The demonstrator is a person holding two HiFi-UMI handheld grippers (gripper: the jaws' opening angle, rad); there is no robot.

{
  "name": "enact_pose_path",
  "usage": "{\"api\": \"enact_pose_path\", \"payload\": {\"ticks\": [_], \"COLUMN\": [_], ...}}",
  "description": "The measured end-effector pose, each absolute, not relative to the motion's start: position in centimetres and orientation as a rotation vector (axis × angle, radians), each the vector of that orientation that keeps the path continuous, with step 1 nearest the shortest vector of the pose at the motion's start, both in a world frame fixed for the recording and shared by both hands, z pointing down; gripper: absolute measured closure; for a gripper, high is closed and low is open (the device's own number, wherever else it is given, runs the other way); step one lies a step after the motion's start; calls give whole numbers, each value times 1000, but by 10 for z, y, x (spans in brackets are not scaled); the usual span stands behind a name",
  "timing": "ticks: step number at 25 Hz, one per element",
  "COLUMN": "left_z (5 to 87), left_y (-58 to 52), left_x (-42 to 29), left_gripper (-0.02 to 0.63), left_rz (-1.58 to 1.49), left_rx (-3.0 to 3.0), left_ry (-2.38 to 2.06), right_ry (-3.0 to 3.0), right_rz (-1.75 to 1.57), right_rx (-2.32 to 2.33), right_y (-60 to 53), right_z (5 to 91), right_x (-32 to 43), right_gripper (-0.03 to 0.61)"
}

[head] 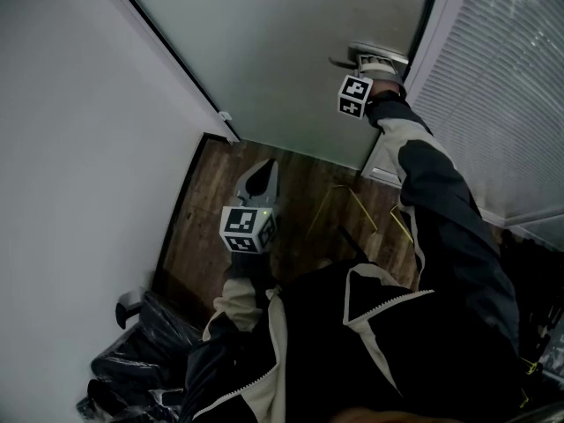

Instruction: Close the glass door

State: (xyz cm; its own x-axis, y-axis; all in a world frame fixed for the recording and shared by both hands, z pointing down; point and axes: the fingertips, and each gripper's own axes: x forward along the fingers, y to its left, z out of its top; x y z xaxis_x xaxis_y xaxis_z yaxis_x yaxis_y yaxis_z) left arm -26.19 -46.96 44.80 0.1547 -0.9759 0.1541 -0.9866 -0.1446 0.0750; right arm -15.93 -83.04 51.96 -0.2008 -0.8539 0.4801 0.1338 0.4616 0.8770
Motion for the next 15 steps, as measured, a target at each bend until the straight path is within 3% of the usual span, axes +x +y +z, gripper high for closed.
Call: {"api": "enact_pose_path", "payload": {"ticks": [4, 7, 15], "left_z": [448, 437, 409], "left_y": [-476, -483, -501], "left_x": [-264, -264, -266], "left_gripper": [607, 607, 607], "left_rz": [91, 64, -29], "left_rx": [2272, 2295, 2320], "left_ry": [-1933, -1946, -1997], "right_ry": [-1789, -2113, -2723], "right_rz": [-941, -698, -66], "right_rx": [759, 822, 852], "right_y": [-785, -733, -592], "right_z": [493, 478, 442], "right_x": [-178, -192, -195], "right_gripper": [384, 407, 574]}}
